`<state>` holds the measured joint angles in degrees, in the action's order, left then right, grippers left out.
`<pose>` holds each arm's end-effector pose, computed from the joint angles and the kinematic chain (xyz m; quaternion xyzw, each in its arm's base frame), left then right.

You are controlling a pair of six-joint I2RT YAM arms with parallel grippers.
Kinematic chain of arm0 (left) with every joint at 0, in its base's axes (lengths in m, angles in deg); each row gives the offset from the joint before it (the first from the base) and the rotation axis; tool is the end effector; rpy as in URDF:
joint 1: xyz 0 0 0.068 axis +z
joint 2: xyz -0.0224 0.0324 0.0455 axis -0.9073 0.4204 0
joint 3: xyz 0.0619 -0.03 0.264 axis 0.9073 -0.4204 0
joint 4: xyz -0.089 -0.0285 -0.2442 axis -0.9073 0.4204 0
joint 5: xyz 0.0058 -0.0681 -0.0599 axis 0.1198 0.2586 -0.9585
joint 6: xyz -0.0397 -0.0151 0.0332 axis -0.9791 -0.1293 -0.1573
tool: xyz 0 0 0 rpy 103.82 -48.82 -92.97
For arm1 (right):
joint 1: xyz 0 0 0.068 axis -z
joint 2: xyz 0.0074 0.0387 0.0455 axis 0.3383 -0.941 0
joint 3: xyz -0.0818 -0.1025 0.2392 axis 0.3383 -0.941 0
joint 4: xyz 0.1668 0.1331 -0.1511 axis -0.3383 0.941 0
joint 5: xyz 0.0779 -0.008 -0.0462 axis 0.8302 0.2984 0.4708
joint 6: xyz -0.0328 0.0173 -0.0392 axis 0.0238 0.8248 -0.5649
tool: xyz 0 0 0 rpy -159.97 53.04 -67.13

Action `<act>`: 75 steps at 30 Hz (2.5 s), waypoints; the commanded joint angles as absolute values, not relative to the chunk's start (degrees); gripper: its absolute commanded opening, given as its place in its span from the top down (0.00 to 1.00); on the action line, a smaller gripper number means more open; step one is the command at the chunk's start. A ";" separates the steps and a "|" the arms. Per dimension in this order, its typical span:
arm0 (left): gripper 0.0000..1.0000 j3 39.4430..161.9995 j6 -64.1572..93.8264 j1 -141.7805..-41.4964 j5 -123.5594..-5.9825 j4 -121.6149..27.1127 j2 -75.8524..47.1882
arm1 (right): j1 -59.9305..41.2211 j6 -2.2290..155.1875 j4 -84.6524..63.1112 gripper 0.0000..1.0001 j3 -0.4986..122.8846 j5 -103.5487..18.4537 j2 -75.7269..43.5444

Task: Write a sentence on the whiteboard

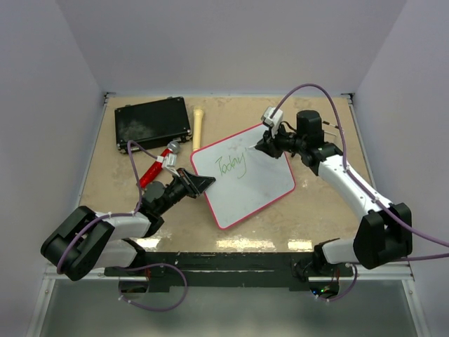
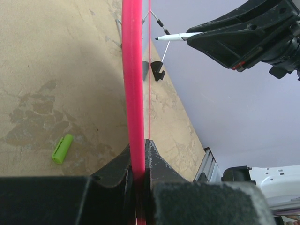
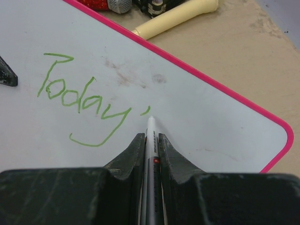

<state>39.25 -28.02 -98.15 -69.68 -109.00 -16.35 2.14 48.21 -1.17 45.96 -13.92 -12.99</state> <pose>0.1791 -0.1260 0.1785 -0.0488 0.6984 -0.5484 0.4573 0.2867 0.1133 0.3070 -0.4237 0.7130 0.2499 0.4997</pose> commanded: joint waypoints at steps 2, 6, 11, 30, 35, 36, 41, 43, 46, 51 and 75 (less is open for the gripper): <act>1.00 39.27 -25.09 -98.36 -71.19 -115.20 -16.44 | 2.19 47.60 -1.08 1.00 45.85 -15.82 -12.97; 1.00 39.36 -25.09 -98.36 -71.28 -115.28 -16.26 | 2.19 47.25 -0.65 1.00 45.94 -16.44 -13.67; 1.00 39.36 -25.09 -98.36 -71.28 -115.28 -16.26 | 2.19 47.08 -0.38 1.00 46.38 -16.79 -14.81; 1.00 39.89 -25.00 -98.27 -71.80 -115.28 -15.82 | 2.11 44.88 1.90 1.00 46.82 -10.46 -15.87; 1.00 39.98 -24.91 -98.36 -71.63 -115.20 -15.91 | 2.11 42.95 5.33 1.00 47.35 -11.34 -15.87; 1.00 39.98 -24.91 -98.36 -71.63 -115.20 -15.91 | 2.11 42.95 5.42 1.00 47.26 -11.78 -15.70; 1.00 39.98 -24.91 -98.36 -71.54 -115.11 -15.73 | 2.19 45.14 3.40 1.00 46.47 -16.43 -14.29; 1.00 39.98 -24.91 -98.36 -71.63 -115.11 -15.82 | 2.28 45.32 3.31 1.00 46.55 -17.75 -14.20; 1.00 39.98 -24.91 -98.36 -71.63 -115.20 -15.73 | 2.28 44.88 4.36 1.00 46.64 -19.07 -14.11; 1.00 39.98 -24.91 -98.36 -71.63 -115.28 -15.65 | 2.19 43.39 6.30 1.00 46.90 -19.16 -14.29; 1.00 39.71 -25.00 -98.36 -71.45 -115.72 -15.21 | 4.12 45.58 5.95 1.00 52.36 -4.66 -6.39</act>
